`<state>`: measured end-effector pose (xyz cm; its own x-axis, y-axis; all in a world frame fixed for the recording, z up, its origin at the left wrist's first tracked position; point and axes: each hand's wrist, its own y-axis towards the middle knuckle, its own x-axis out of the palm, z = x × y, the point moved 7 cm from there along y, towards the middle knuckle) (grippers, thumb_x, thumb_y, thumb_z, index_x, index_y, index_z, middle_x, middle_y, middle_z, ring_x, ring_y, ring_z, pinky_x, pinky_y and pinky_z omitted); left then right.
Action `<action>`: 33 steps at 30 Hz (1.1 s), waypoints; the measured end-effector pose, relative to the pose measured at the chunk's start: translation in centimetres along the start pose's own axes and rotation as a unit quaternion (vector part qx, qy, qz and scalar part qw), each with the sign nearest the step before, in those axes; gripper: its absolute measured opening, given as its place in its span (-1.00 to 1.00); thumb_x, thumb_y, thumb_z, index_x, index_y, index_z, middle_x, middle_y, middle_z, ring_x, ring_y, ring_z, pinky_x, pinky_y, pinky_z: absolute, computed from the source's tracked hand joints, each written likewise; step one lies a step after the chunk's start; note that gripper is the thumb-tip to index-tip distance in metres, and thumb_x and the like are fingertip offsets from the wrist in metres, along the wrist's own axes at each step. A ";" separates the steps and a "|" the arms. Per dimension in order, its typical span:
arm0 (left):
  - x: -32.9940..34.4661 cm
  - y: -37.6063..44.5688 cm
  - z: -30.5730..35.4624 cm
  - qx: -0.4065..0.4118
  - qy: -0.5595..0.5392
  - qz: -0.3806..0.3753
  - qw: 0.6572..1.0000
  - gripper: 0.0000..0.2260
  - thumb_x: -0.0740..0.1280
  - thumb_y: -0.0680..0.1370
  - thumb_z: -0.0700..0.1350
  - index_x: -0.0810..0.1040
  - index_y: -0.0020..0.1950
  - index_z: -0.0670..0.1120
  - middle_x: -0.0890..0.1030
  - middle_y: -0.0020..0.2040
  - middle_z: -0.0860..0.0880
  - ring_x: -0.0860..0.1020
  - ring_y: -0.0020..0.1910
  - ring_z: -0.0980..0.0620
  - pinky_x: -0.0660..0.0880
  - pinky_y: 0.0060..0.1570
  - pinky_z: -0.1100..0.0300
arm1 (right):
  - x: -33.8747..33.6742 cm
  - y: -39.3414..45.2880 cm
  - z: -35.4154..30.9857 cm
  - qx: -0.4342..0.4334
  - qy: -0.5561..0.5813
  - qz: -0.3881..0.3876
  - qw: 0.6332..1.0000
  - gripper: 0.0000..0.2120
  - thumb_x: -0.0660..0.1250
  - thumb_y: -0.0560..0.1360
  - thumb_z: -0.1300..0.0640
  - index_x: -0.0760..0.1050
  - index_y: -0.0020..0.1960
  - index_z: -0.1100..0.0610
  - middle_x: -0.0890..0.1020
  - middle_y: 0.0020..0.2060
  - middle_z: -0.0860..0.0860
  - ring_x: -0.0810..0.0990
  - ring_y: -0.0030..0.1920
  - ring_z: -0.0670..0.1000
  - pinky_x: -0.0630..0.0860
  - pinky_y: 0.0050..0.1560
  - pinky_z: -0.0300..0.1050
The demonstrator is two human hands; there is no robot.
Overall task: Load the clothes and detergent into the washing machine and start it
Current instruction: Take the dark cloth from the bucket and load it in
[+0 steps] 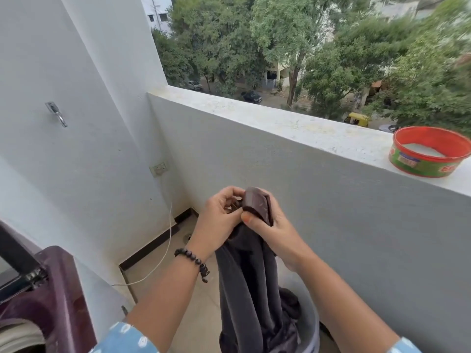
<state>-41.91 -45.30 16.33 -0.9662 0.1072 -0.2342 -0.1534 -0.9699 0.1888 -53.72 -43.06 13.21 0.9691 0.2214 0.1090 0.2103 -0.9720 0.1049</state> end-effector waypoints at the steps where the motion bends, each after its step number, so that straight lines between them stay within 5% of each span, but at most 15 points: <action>1: -0.6 0.0 -0.2 -0.007 -0.004 0.024 1.000 -0.76 0.55 0.40 -0.07 0.56 -0.02 0.03 0.68 -0.21 -0.07 0.60 -0.24 -0.05 0.56 -0.10 -0.08 | -0.1 -0.1 0.0 0.009 -0.002 -0.011 1.000 -0.59 0.45 0.47 0.15 0.47 0.29 0.03 0.66 0.12 -0.08 0.61 0.16 -0.13 0.52 0.17 -0.21; 5: -1.2 -0.5 -0.9 -0.015 0.009 0.013 1.000 -0.60 0.50 0.28 0.27 0.53 -0.02 0.11 0.65 -0.13 -0.11 0.58 -0.18 0.00 0.53 -0.10 0.00 | -0.8 0.2 -1.1 -0.009 0.012 0.020 1.000 -0.80 0.43 0.47 0.26 0.61 0.10 0.21 0.72 -0.03 0.12 0.68 0.01 0.05 0.60 0.08 -0.02; 11: -0.1 -3.1 -5.1 -0.097 -0.015 -0.111 0.989 -0.54 0.58 0.36 -0.14 0.55 0.21 0.01 0.68 0.11 0.06 0.63 0.13 0.06 0.57 0.11 0.14 | -2.6 1.7 -5.1 -0.069 0.023 0.069 0.995 -0.92 0.38 0.49 0.32 0.61 -0.05 0.21 0.69 -0.22 -0.02 0.64 -0.15 -0.07 0.57 -0.08 -0.18; 15: 0.0 -4.8 -9.6 -0.144 0.085 -0.130 0.977 -0.76 0.51 0.46 -0.09 0.65 0.11 0.02 0.70 0.03 0.11 0.65 0.05 0.13 0.58 0.09 0.16 | -3.4 1.9 -8.4 -0.101 0.071 0.077 0.989 -0.81 0.36 0.50 0.32 0.63 -0.15 0.05 0.69 -0.26 -0.06 0.65 -0.17 -0.07 0.58 -0.08 -0.17; 19: -0.8 -5.6 -11.1 -0.160 0.045 -0.080 0.983 -0.84 0.32 0.60 -0.11 0.62 0.14 0.00 0.70 0.04 0.09 0.65 0.06 0.10 0.55 0.03 0.26 | -4.8 1.8 -10.7 -0.130 0.098 0.098 0.982 -0.72 0.36 0.50 0.31 0.67 -0.23 -0.02 0.68 -0.25 -0.03 0.65 -0.16 -0.01 0.59 -0.01 -0.03; 23: -4.0 -3.9 -9.4 -0.145 0.015 0.030 0.989 -0.82 0.22 0.65 -0.13 0.61 0.01 0.02 0.70 -0.03 0.04 0.64 0.02 0.00 0.57 0.07 0.08 | -6.8 1.6 -10.6 -0.123 0.129 0.138 0.974 -0.87 0.34 0.52 0.28 0.61 -0.09 0.07 0.69 -0.22 -0.02 0.66 -0.14 -0.01 0.62 -0.01 -0.07; 26: -5.0 -1.8 -6.2 -0.077 -0.021 0.046 0.996 -0.81 0.22 0.65 -0.20 0.61 -0.03 -0.07 0.66 -0.09 -0.01 0.58 -0.05 0.03 0.52 -0.02 0.16 | -7.4 1.7 -8.9 -0.087 0.093 0.145 0.981 -0.93 0.40 0.50 0.23 0.59 -0.03 0.11 0.70 -0.20 0.02 0.68 -0.14 0.03 0.62 -0.07 -0.04; 31: -2.9 0.9 0.7 0.034 -0.019 -0.005 0.999 -0.82 0.30 0.60 -0.22 0.64 -0.12 -0.03 0.66 -0.17 0.01 0.57 -0.15 0.12 0.47 -0.13 0.29 | -4.1 1.8 -5.5 -0.026 0.024 0.032 0.999 -0.44 0.57 0.29 0.20 0.47 0.24 0.07 0.67 0.00 0.00 0.65 0.03 -0.04 0.58 0.02 -0.14; 33: -1.2 1.4 2.8 0.077 0.023 -0.045 0.996 -0.82 0.32 0.57 -0.25 0.64 -0.13 -0.01 0.66 -0.19 0.08 0.58 -0.16 0.16 0.48 -0.10 0.32 | -1.8 1.6 -4.2 -0.001 -0.029 -0.038 0.999 -0.39 0.56 0.31 0.27 0.44 0.29 0.03 0.66 0.05 -0.03 0.63 0.10 -0.10 0.55 0.12 -0.21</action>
<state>-41.51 -46.15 19.55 -0.9372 0.1777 -0.3001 -0.2717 -0.9116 0.3085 -55.70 -44.69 17.34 0.9564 0.2889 0.0424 0.2827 -0.9525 0.1133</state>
